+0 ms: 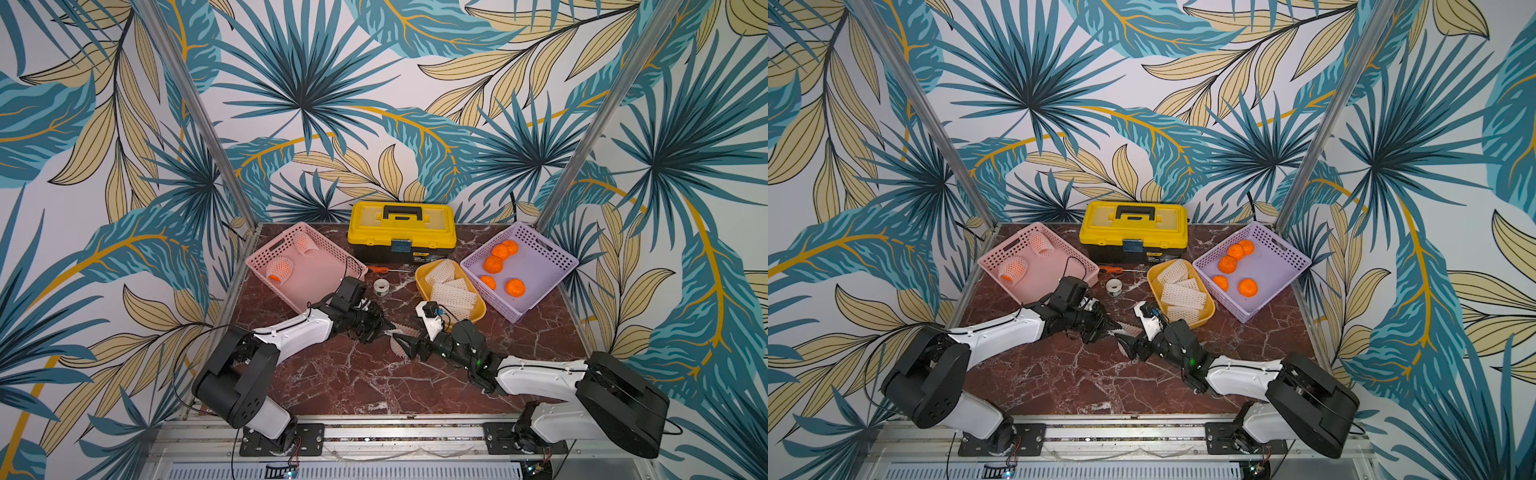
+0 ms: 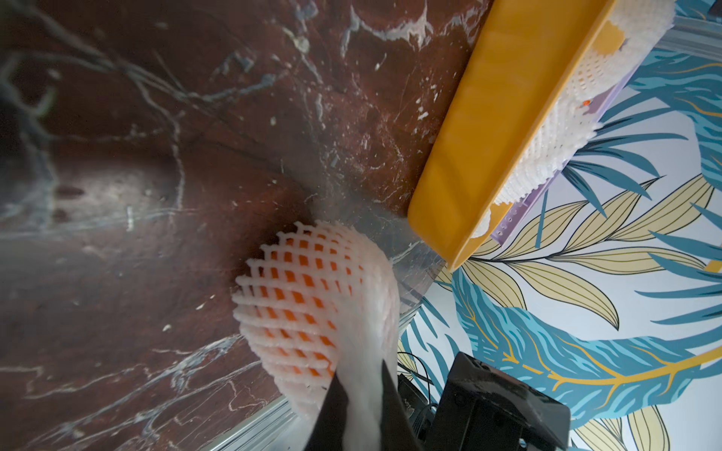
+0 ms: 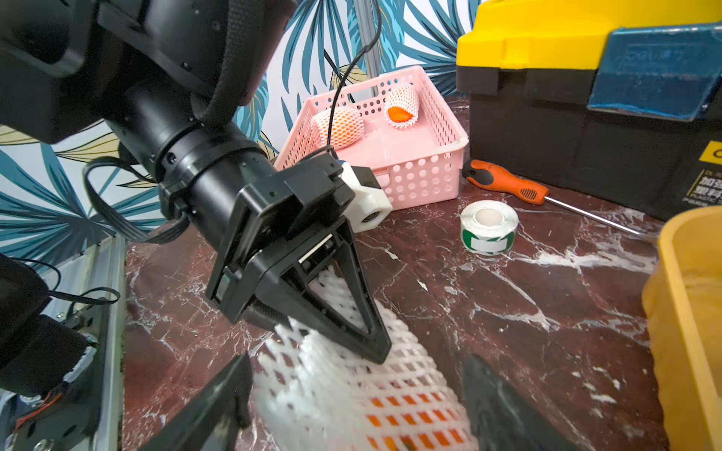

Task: Remove foam nets from oranges
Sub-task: Remove the foam net from the orange.

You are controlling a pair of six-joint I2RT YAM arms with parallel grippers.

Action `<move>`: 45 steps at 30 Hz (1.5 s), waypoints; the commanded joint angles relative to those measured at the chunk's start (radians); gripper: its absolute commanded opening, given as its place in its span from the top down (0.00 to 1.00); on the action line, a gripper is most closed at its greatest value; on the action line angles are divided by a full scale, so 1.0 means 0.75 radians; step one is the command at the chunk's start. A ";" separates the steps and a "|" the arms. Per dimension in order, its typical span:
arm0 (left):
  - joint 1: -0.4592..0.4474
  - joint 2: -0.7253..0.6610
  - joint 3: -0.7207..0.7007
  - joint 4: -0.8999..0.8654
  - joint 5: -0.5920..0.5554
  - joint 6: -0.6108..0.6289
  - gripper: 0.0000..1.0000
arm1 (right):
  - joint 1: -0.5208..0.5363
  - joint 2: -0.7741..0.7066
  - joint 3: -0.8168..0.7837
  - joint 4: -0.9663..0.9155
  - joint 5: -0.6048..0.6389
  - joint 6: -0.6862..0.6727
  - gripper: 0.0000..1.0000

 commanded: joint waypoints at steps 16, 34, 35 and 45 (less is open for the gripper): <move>-0.034 -0.075 0.108 -0.053 0.043 -0.004 0.90 | 0.023 0.115 0.082 -0.207 0.130 -0.178 0.42; -0.027 -0.195 0.421 -0.350 -0.018 0.379 0.00 | -0.142 -0.250 0.050 -0.369 0.119 0.072 0.85; -0.021 -0.209 0.423 -0.353 -0.029 0.390 0.01 | -0.174 -0.282 0.059 -0.411 0.104 0.100 0.84; 0.067 -0.399 0.360 -0.270 -0.040 0.468 0.00 | -0.612 -0.339 0.367 -0.985 -0.183 0.293 0.78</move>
